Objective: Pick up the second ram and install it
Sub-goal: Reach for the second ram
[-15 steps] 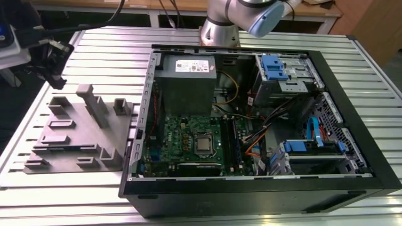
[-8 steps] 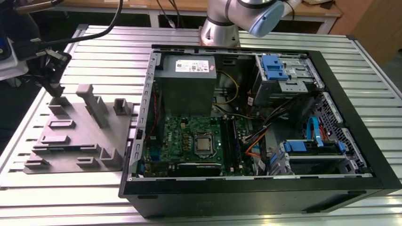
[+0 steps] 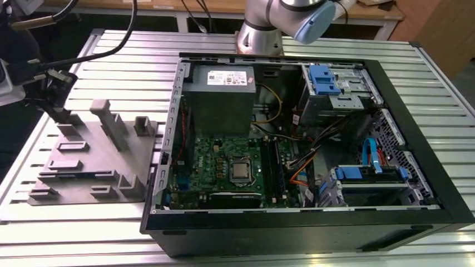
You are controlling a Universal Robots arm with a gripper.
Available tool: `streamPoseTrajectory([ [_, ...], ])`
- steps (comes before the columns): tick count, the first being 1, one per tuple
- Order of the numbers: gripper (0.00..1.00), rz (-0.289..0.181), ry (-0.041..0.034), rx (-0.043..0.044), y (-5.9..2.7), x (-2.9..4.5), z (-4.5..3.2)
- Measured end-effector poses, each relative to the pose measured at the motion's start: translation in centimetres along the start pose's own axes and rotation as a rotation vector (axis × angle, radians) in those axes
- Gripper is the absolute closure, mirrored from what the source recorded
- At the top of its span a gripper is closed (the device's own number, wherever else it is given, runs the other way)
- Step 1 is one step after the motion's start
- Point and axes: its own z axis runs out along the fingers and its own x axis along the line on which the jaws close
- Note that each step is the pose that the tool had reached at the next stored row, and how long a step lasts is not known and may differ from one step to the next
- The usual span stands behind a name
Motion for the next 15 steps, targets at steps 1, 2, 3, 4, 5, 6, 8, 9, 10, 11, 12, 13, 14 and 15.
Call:
streamPoseTrajectory([
  [1, 0.93, 0.0, 0.0, 0.0, -0.12, 0.1, 0.15],
  [2, 0.93, 0.0, 0.0, 0.0001, -0.23, 0.18, 0.29],
  [3, 0.93, 0.0, 0.0, 0.0, -0.36, 0.26, 0.46],
  [4, 0.93, 0.0, 0.0, 0.0, -0.48, 0.33, 0.61],
  [5, 0.93, 0.0, 0.0, 0.0, -0.61, 0.41, 0.77],
  [6, 0.93, 0.0, -0.0001, 0.0, -0.72, 0.47, 0.92],
  [8, 0.93, 0.0, -0.0001, 0.0, -1.02, 0.54, 1.24],
  [9, 0.93, 0.0, 0.0001, 0.0, -1.17, 0.56, 1.4],
  [10, 0.93, 0.0, 0.0, 0.0001, -1.32, 0.58, 1.58],
  [11, 0.93, 0.0, 0.0, 0.0, -1.43, 0.6, 1.75],
  [12, 0.93, 0.0, -0.0001, -0.0001, -1.55, 0.62, 1.93],
  [13, 0.93, 0.0, -0.0001, -0.0001, -1.67, 0.63, 2.11],
  [14, 0.93, 0.0, -0.0002, -0.0001, -1.78, 0.64, 2.28],
  [15, 0.93, 0.0, 0.0, 0.0, -1.87, 0.66, 2.45],
])
